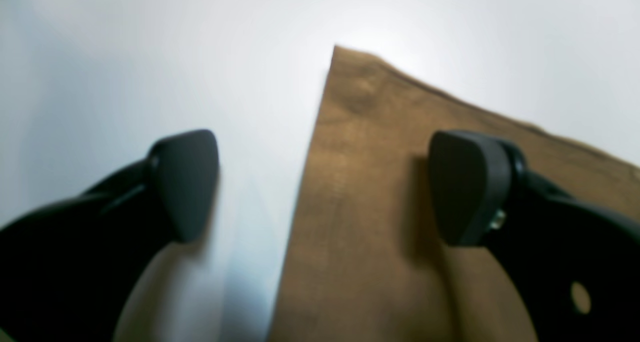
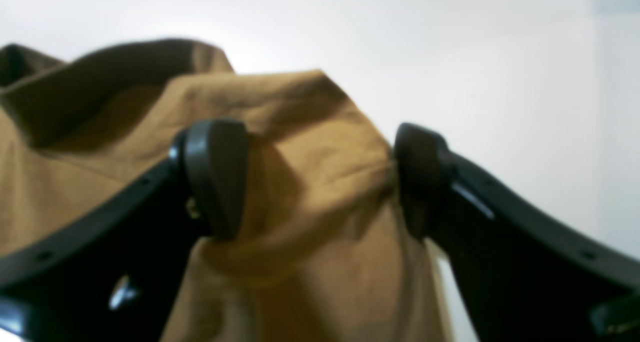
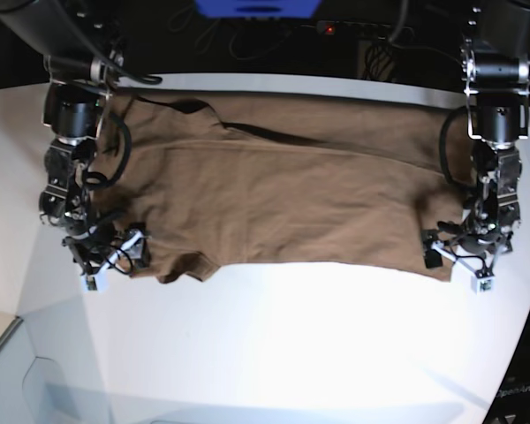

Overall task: Layout the t-shirt on the table in an organized manner, then fold the t-shirt properly
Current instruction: 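Move both grippers along the shirt sides and grasp the hem corners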

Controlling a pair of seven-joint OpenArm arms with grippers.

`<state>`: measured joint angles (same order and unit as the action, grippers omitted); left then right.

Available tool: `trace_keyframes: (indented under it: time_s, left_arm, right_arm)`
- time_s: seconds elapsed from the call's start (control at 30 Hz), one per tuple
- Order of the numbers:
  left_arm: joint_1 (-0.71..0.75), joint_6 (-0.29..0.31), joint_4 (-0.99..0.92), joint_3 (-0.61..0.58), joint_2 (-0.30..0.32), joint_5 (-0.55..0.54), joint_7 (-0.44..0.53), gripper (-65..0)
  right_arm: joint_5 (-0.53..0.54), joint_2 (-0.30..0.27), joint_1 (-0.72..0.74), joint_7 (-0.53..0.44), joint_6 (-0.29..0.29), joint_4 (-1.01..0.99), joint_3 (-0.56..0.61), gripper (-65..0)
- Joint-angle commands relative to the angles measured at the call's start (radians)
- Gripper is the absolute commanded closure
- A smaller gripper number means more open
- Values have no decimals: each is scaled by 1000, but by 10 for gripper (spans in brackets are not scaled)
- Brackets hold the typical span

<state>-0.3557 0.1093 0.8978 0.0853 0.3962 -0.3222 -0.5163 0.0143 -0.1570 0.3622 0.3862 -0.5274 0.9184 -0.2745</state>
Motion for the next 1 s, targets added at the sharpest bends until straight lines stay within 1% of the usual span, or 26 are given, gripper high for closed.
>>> trace_keyframes:
  time_s: [0.0,0.1,0.2,0.3,0.4,0.5,0.57,0.63,0.8,0.97]
  left_arm:
    - [-29,2,5,3,16,-2,28,-650]
    - [-29,3,-4,-6,16,-2,61,-650]
    - [-29,3,-4,-32,16,-2,95,-650]
    - [-30,3,-6,-38,14,-2,109,-642]
    - [-32,3,-7,-38,13,-2,123,-578]
    - [-32,3,-13,-40,-4,-1,186,-498]
    - [-33,3,-58,-40,-9,-1,207,-457]
    - [-64,3,-119,-40,-13,-1,212,-432]
    - [-115,3,-253,-40,-13,-1,215,-432]
    - [-113,3,-250,-40,-13,-1,215,-430]
  right_arm:
    - [0,-6,14,-2,-6,6,1,-390]
    - [2,-6,11,-22,-6,6,1,-360]
    - [2,-5,10,-23,-6,6,1,-359]
    - [2,-5,10,-20,-6,6,1,-358]
    - [2,-5,8,-20,-6,6,1,-358]
    - [2,-5,-7,-23,-6,8,2,-358]
    - [2,-5,-9,-23,-6,8,2,-358]
    - [2,-5,-10,-23,-6,8,2,-358]
    - [2,-5,-10,-20,-6,8,2,-358]
    - [2,-6,-10,-22,-6,9,2,-358]
